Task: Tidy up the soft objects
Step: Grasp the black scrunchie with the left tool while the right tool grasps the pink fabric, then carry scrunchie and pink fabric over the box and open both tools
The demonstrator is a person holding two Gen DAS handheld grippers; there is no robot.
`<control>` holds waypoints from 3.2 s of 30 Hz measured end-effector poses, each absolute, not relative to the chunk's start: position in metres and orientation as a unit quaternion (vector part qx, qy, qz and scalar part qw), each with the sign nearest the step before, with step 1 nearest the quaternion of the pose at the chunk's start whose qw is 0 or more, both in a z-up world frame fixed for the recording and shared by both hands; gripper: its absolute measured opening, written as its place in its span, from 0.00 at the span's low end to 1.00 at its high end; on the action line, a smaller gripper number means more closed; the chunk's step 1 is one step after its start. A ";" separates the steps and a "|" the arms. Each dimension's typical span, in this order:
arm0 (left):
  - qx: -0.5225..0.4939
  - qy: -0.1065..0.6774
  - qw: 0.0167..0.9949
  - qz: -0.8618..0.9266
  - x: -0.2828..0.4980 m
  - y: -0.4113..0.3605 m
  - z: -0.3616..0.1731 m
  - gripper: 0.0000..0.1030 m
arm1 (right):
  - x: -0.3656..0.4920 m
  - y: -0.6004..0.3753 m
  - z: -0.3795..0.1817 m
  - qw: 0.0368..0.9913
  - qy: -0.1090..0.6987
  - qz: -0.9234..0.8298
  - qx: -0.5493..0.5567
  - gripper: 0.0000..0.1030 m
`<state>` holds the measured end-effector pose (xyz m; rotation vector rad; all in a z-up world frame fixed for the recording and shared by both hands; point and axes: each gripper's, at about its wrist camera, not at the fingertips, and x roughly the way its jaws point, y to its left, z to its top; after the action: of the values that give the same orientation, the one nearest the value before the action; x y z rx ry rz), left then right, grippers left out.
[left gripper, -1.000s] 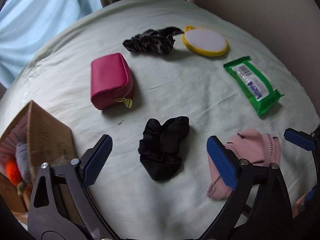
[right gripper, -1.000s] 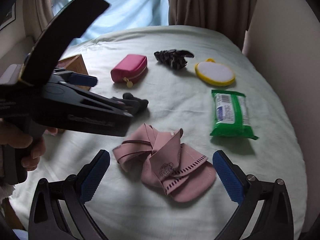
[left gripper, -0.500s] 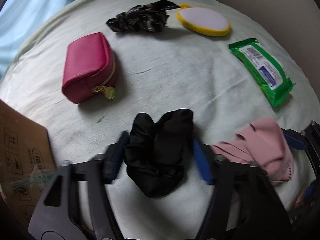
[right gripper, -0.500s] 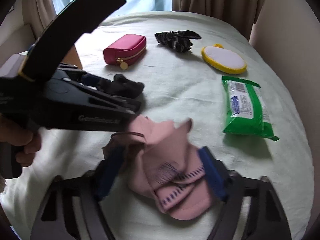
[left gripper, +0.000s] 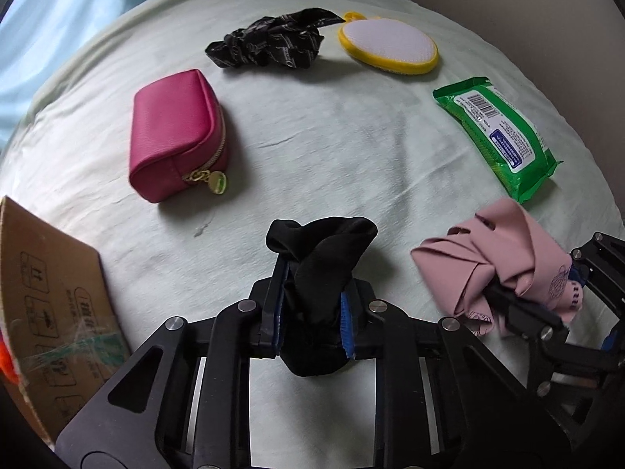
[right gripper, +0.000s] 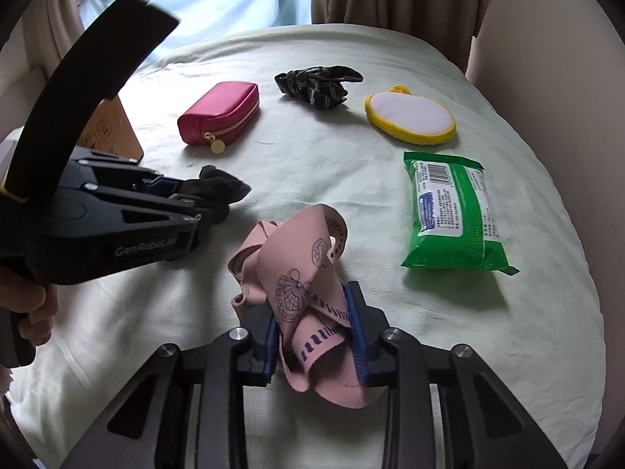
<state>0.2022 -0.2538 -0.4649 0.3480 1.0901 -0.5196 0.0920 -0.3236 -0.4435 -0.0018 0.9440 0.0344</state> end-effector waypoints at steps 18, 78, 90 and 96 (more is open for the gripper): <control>0.123 0.475 0.839 -0.237 0.184 -0.225 -0.343 0.18 | 0.066 -0.315 -0.315 0.905 0.424 -0.015 0.020 0.26; -0.026 0.628 0.778 0.005 0.249 0.152 -0.358 0.18 | 0.268 -0.011 -0.336 0.763 0.624 0.158 0.052 0.26; -0.014 0.662 0.750 -0.019 0.268 0.139 -0.392 1.00 | 0.307 -0.004 -0.365 0.718 0.674 0.151 0.087 0.71; 0.011 0.644 0.764 -0.018 0.256 0.136 -0.379 1.00 | 0.302 -0.025 -0.367 0.715 0.672 0.133 0.143 1.00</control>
<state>0.2562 0.1362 -0.3790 0.0229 1.4006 -0.0398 0.3016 -0.0250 -0.3669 0.3160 1.4881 0.2953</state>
